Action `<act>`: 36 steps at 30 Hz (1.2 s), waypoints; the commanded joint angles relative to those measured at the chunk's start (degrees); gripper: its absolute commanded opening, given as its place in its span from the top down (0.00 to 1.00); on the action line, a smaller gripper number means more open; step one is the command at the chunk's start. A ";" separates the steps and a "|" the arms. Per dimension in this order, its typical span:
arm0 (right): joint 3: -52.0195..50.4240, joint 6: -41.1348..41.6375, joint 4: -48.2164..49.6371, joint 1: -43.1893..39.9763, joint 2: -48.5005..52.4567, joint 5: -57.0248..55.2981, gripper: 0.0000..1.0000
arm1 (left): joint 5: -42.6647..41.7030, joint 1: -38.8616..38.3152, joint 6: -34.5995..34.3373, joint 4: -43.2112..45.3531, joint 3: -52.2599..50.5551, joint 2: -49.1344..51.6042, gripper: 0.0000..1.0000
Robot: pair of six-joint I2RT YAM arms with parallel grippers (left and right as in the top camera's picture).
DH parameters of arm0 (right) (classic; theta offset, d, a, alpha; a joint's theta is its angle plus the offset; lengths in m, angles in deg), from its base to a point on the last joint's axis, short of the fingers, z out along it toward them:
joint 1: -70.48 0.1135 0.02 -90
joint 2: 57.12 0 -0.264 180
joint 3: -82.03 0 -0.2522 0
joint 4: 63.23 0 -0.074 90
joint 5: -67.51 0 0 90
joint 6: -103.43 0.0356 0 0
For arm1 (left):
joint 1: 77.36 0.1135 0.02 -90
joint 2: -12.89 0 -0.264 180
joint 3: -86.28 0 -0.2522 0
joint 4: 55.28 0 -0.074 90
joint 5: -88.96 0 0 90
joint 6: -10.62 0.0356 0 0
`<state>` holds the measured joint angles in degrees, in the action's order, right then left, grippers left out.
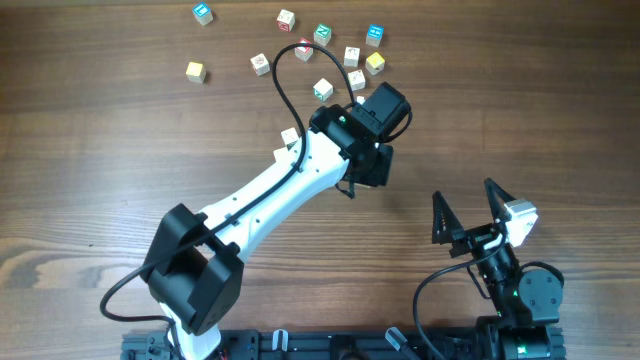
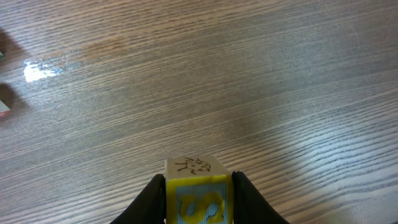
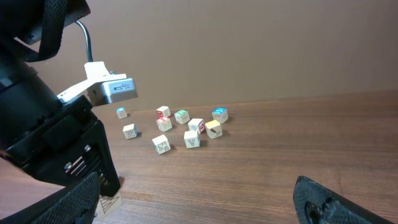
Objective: Form a circle
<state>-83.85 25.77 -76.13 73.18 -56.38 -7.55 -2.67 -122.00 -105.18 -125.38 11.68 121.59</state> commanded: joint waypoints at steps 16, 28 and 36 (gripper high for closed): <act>-0.07 -0.33 0.31 0.31 -0.46 -0.50 0.00 | -0.26 -0.61 -0.33 -1.14 -0.59 -0.04 0.74; -0.07 -0.33 0.31 0.31 -0.46 -0.50 0.00 | 1.40 -0.63 -0.42 -1.53 -0.92 -0.04 0.75; -0.07 -0.33 0.31 0.31 -0.46 -0.50 0.00 | 1.25 -1.22 -1.49 1.60 -2.80 -0.04 0.75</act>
<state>-83.87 25.77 -76.11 73.18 -56.38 -7.55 -2.21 -123.01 -105.66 -125.12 9.25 121.59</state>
